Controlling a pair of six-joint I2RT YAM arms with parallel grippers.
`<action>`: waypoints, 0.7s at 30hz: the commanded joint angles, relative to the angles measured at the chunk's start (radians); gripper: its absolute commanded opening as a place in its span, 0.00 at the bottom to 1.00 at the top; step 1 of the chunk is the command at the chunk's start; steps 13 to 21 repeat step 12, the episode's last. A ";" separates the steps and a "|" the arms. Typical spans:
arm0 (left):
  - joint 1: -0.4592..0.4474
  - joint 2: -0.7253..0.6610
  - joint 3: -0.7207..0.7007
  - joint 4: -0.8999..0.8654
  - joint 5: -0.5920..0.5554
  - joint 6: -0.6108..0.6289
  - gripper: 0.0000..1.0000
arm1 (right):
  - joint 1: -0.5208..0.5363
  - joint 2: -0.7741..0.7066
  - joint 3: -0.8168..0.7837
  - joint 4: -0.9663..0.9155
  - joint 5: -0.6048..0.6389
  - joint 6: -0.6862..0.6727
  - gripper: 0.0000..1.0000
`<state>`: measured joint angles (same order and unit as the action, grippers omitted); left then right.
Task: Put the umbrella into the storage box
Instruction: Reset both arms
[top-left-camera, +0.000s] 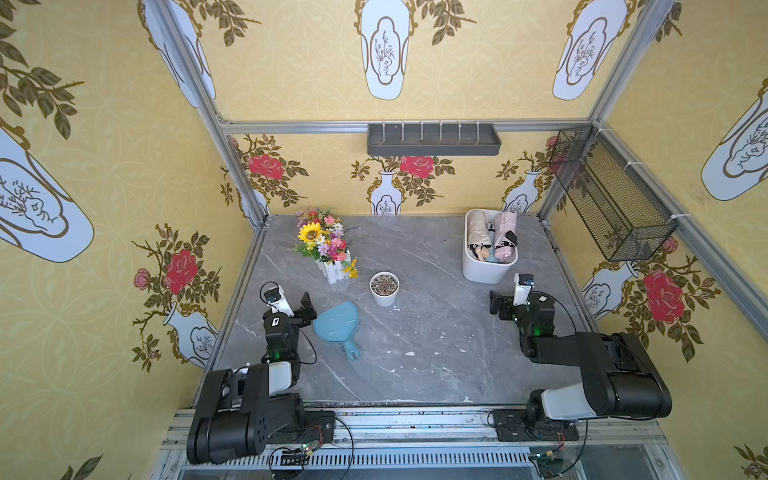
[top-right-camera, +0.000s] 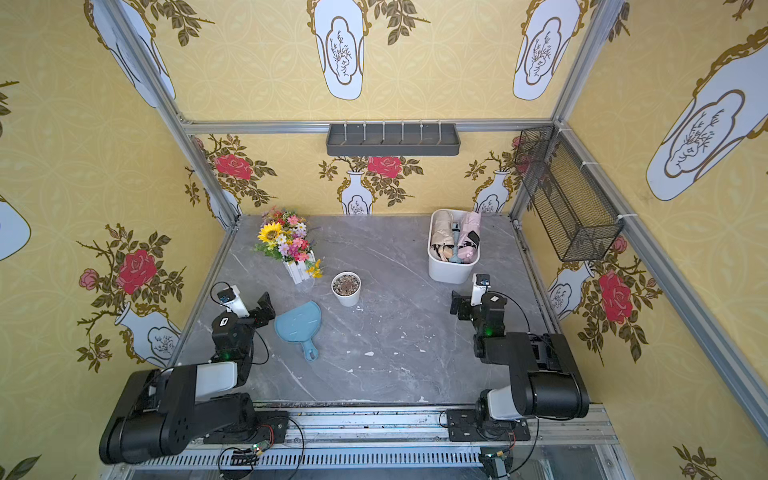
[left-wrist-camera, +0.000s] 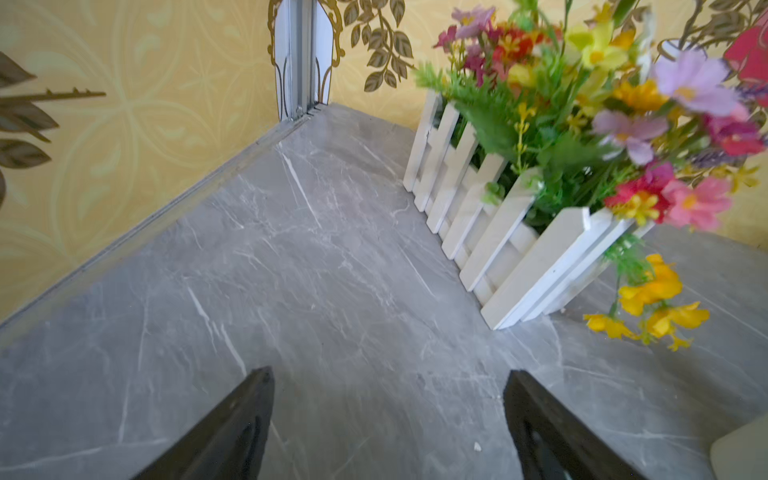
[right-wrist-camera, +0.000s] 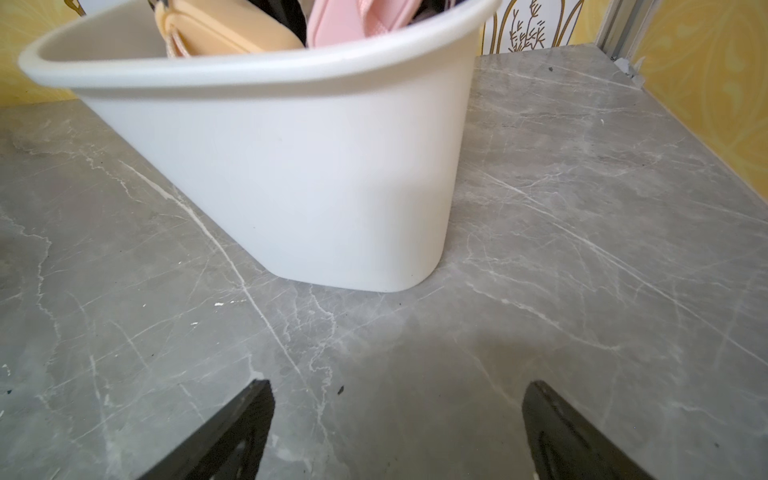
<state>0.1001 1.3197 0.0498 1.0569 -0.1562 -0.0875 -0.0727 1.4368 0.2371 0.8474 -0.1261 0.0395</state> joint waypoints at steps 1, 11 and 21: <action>0.001 -0.003 0.006 0.150 0.030 0.006 0.95 | 0.003 -0.001 0.005 0.042 0.012 -0.010 0.97; 0.004 0.021 0.033 0.124 0.066 0.021 1.00 | 0.016 0.007 0.022 0.021 -0.015 -0.035 0.97; 0.004 0.022 0.036 0.124 0.066 0.021 1.00 | 0.016 0.003 0.016 0.024 -0.015 -0.035 0.97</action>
